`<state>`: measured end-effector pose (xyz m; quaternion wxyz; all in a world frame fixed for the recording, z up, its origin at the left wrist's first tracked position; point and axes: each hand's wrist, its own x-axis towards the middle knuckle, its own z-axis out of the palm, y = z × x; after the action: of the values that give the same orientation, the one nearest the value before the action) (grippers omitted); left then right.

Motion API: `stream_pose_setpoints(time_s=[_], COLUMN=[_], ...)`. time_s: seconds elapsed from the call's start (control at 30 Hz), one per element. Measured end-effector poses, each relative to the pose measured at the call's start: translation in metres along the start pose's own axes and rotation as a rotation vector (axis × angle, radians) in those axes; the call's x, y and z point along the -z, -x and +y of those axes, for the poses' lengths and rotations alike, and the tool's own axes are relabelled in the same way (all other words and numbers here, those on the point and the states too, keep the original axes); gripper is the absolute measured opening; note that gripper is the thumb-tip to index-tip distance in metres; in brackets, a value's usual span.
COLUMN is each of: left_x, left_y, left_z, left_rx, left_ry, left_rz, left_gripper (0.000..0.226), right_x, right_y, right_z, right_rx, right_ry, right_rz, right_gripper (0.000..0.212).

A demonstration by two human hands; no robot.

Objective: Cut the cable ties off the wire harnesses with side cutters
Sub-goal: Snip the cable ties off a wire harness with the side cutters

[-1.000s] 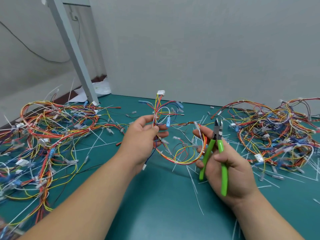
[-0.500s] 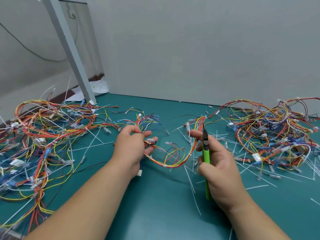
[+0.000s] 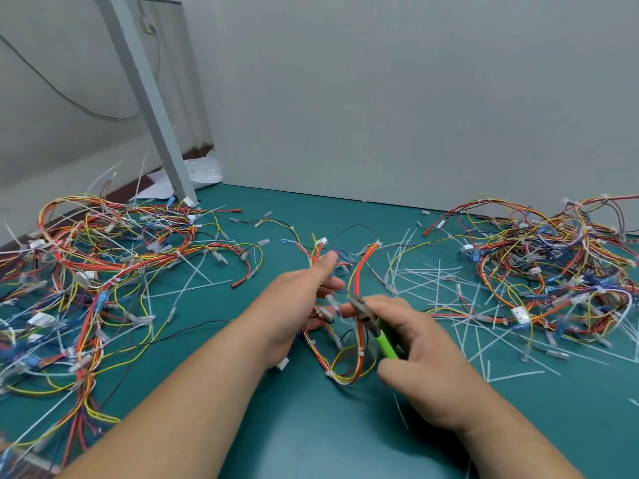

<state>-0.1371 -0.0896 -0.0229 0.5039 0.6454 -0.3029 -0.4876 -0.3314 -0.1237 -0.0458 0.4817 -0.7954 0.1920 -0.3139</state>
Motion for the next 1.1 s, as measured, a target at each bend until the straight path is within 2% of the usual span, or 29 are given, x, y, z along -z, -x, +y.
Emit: stream_pose_setpoints(time_s=[0.1, 0.17, 0.23, 0.3, 0.37, 0.5, 0.57, 0.7, 0.8, 1.1], left_x=[0.001, 0.003, 0.004, 0.004, 0.003, 0.006, 0.009, 0.015, 0.019, 0.022], left_y=[0.002, 0.002, 0.002, -0.001, -0.004, -0.006, -0.008, -0.008, -0.008, -0.003], left_z=[0.010, 0.012, 0.010, 0.006, 0.002, -0.005, -0.003, 0.016, 0.037, 0.093], left_rx=[0.041, 0.015, -0.009, -0.036, -0.075, -0.105, -0.141, -0.253, -0.323, -0.415], left_ry=[0.029, -0.033, -0.139, -0.184, -0.122, 0.012, 0.064, 0.147, 0.243, 0.432], left_rz=[-0.136, -0.201, -0.229, -0.195, -0.151, 0.000, 0.069, 0.102, 0.091, -0.013], left_gripper=[0.067, 0.052, 0.021, 0.015, 0.013, 0.015, 0.021, 0.023, 0.021, 0.022], right_x=[-0.003, -0.004, -0.005, -0.005, -0.005, -0.002, 0.000, 0.003, 0.005, 0.006], right_y=[0.002, 0.002, 0.002, 0.002, 0.001, 0.001, -0.001, -0.004, -0.005, -0.007], right_z=[-0.002, -0.003, -0.003, -0.003, -0.002, 0.004, 0.009, 0.017, 0.015, 0.011], right_rx=[0.009, 0.012, 0.015, 0.014, 0.028, 0.049, 0.014, -0.047, -0.081, -0.139], right_ry=[0.098, 0.123, 0.157, 0.192, 0.200, 0.078, -0.023, -0.280, -0.357, -0.392], right_rz=[-0.110, -0.156, -0.186, -0.207, -0.192, 0.017, 0.173, 0.396, 0.457, 0.480], right_gripper=[0.074, 0.076, 0.077, 0.075, 0.073, 0.066, 0.071, 0.073, 0.070, 0.064])
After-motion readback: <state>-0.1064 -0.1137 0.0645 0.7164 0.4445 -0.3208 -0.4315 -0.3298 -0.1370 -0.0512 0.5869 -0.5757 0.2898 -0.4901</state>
